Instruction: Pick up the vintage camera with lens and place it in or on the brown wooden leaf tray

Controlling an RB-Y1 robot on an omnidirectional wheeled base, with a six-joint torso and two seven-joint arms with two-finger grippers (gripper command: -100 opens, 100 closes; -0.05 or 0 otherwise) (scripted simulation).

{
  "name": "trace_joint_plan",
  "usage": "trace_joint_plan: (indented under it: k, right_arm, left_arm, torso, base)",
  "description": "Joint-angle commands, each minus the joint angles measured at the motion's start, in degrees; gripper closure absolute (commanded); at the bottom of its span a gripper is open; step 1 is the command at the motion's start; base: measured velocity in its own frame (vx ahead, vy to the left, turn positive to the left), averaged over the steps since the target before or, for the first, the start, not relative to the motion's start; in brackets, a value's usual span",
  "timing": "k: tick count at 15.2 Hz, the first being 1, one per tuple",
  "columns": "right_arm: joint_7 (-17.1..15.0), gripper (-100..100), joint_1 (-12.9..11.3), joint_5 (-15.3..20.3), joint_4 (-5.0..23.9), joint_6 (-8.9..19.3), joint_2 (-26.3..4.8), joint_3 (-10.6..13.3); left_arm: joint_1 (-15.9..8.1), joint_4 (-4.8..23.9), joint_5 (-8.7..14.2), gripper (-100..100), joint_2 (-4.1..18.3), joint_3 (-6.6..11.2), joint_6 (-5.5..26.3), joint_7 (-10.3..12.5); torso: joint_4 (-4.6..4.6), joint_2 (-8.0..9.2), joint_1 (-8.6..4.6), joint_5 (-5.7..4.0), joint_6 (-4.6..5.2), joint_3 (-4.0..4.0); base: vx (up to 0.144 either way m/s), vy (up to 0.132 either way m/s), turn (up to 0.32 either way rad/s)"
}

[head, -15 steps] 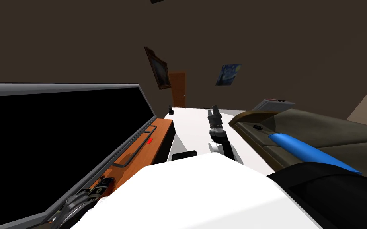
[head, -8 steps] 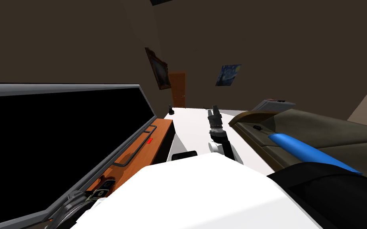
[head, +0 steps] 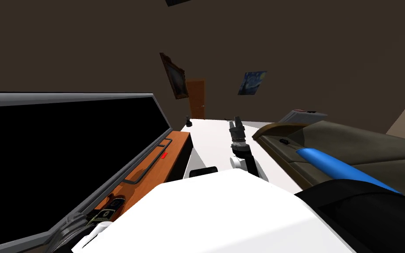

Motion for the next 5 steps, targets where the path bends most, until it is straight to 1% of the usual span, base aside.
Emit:
trace_joint_plan:
  k: [1, 5]
  right_arm:
    - [0.0, 0, 0.0, 0.0, 0.0, 0.0, 0.0, 0.0]
    - [0.0, 0, 0.0, 0.0, 0.0, 0.0, 0.0, 0.0]
  left_arm:
    - [0.0, 0.0, 0.0, -100, 0.0, 0.0, 0.0, 0.0]
    - [0.0, 0.01, 0.0, -100, -0.01, 0.0, 0.02, 0.0]
  torso:
    - [0.0, 0.0, 0.0, 0.0, 0.0, 0.0]
    - [0.0, 0.0, 0.09, 0.02, 0.0, 0.0]
  base:
    - [0.0, -0.007, 0.002]
    - [0.0, 0.0, 0.0]
